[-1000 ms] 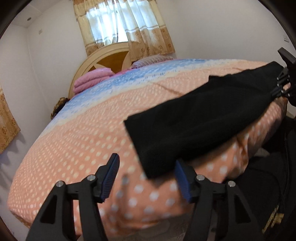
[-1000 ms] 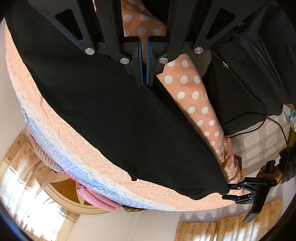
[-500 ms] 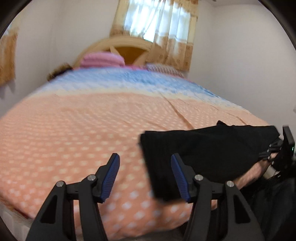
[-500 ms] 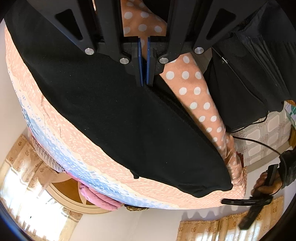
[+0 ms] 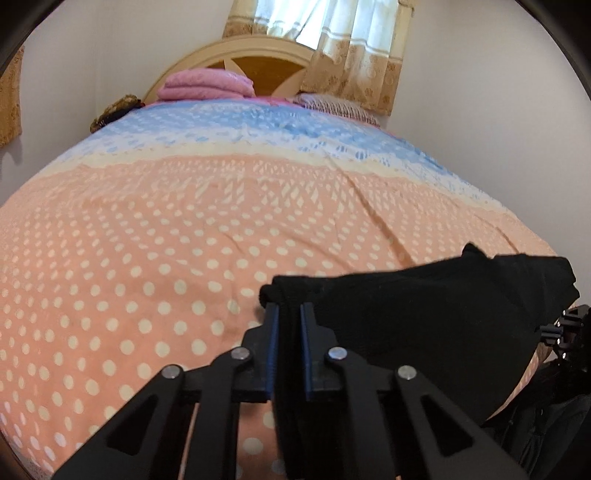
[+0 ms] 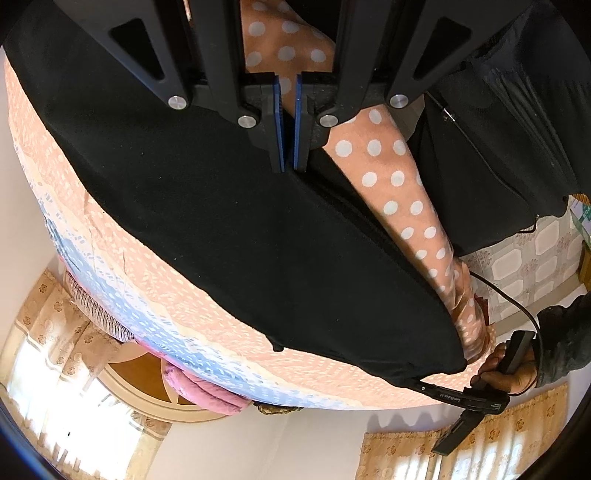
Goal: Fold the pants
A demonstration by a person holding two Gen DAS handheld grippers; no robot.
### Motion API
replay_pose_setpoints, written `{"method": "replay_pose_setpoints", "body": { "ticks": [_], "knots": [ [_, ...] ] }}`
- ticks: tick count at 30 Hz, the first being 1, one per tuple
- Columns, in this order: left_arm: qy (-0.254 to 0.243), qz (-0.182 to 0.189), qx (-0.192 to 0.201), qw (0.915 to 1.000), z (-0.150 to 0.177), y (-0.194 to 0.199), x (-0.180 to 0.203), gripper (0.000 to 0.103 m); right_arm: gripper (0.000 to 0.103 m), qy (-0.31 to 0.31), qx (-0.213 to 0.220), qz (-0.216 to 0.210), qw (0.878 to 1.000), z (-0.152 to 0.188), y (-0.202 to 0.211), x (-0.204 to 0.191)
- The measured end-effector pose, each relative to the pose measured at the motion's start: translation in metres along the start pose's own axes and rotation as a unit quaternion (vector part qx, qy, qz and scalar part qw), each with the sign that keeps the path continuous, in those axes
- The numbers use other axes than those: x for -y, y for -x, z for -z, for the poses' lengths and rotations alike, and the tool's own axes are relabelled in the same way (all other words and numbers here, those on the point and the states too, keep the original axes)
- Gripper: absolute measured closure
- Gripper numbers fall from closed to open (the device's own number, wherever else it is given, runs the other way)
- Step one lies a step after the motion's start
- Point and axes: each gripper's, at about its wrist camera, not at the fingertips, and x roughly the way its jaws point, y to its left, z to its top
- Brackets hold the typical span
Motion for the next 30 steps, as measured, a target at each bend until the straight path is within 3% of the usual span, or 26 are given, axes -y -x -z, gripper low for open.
{"method": "replay_pose_setpoints", "body": {
  "ticks": [7,11,14,16,19,21,23,26,30],
  "knots": [
    [0.041,0.027,0.055,0.9973,-0.011,0.013,-0.011,0.093,0.098,-0.021,0.012,-0.002,1.000,0.001,0.007,0.008],
    [0.057,0.016,0.040,0.9974,-0.009,-0.003,-0.017,0.094,0.098,-0.018,0.002,0.003,1.000,0.003,0.002,0.005],
    [0.040,-0.007,0.016,0.9990,-0.002,-0.020,-0.017,0.094,0.097,-0.007,-0.003,0.005,1.000,0.005,-0.001,0.000],
    [0.045,-0.003,0.021,0.9987,0.000,-0.021,-0.019,0.093,0.097,0.001,-0.004,0.004,1.000,0.006,0.001,-0.004],
    [0.051,-0.005,0.025,0.9984,0.000,-0.016,-0.021,0.084,0.093,-0.019,-0.008,-0.021,1.000,0.007,0.005,0.003],
    [0.053,-0.007,0.032,0.9981,0.000,-0.008,-0.021,0.083,0.078,-0.033,-0.008,-0.035,0.999,0.009,0.010,0.010],
    [0.046,-0.040,0.040,0.9973,0.000,0.006,-0.017,0.062,0.066,-0.046,-0.002,-0.034,0.998,0.013,0.018,0.018],
    [0.021,-0.060,0.074,0.9952,0.000,0.033,-0.002,0.040,0.065,-0.078,0.007,-0.027,0.997,0.025,0.031,0.034],
    [-0.027,-0.036,0.088,0.9951,-0.007,0.050,0.038,0.040,0.065,-0.140,0.019,0.017,0.990,0.050,0.057,0.071]
  ]
}}
